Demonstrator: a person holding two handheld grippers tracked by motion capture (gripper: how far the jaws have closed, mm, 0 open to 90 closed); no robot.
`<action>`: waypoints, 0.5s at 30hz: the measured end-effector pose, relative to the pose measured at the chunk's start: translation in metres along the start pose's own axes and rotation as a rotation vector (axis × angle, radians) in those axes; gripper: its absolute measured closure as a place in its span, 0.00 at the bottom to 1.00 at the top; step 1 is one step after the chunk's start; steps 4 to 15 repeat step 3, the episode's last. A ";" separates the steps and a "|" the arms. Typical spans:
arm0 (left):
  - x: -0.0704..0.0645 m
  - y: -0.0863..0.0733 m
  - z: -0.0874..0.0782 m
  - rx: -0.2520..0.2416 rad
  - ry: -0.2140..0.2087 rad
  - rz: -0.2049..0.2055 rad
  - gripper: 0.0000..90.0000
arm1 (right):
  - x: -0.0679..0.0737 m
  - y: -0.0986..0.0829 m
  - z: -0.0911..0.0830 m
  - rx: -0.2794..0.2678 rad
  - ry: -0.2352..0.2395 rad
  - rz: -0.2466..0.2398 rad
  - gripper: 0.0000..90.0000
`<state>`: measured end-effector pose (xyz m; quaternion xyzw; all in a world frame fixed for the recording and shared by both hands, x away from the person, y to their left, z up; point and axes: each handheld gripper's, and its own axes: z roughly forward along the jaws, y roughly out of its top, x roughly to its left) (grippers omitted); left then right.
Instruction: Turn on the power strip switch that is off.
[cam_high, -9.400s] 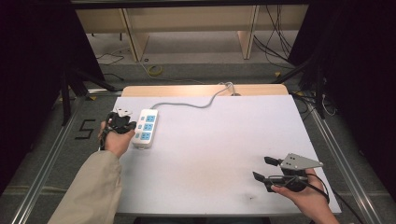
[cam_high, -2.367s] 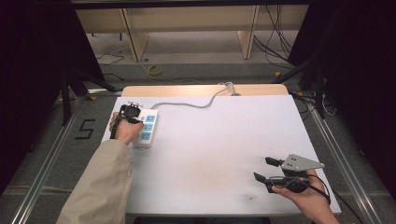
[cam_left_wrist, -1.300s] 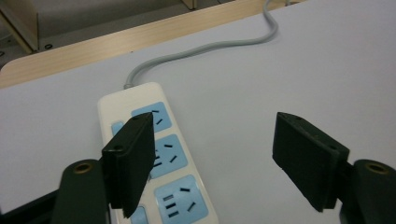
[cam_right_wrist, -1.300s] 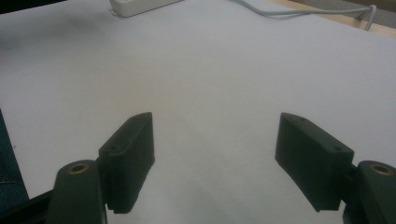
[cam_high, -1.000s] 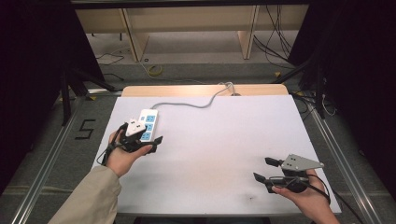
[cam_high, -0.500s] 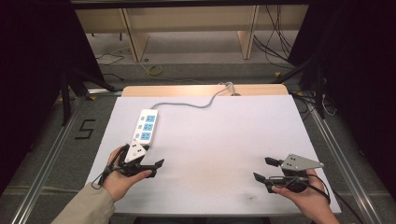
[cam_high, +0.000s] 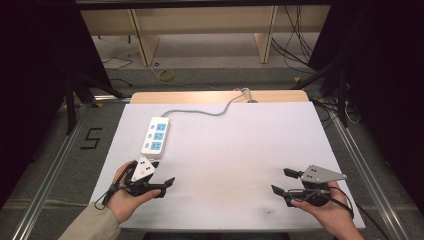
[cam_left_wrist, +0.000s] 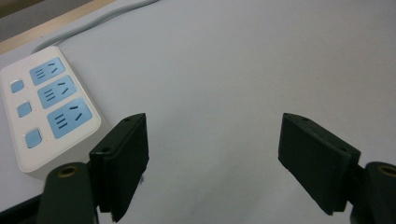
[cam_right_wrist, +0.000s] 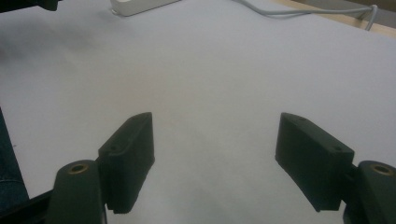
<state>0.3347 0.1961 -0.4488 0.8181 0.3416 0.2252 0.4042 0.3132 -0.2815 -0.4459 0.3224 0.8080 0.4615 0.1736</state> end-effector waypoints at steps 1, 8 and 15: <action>-0.001 0.000 0.000 0.000 -0.001 -0.001 0.27 | 0.000 0.000 0.000 -0.001 0.000 0.001 0.32; -0.002 0.001 0.001 0.003 -0.008 -0.001 0.27 | 0.000 0.000 0.000 0.001 0.000 0.002 0.32; -0.002 0.001 0.001 0.003 -0.008 -0.001 0.27 | 0.000 0.000 0.000 0.001 0.000 0.002 0.32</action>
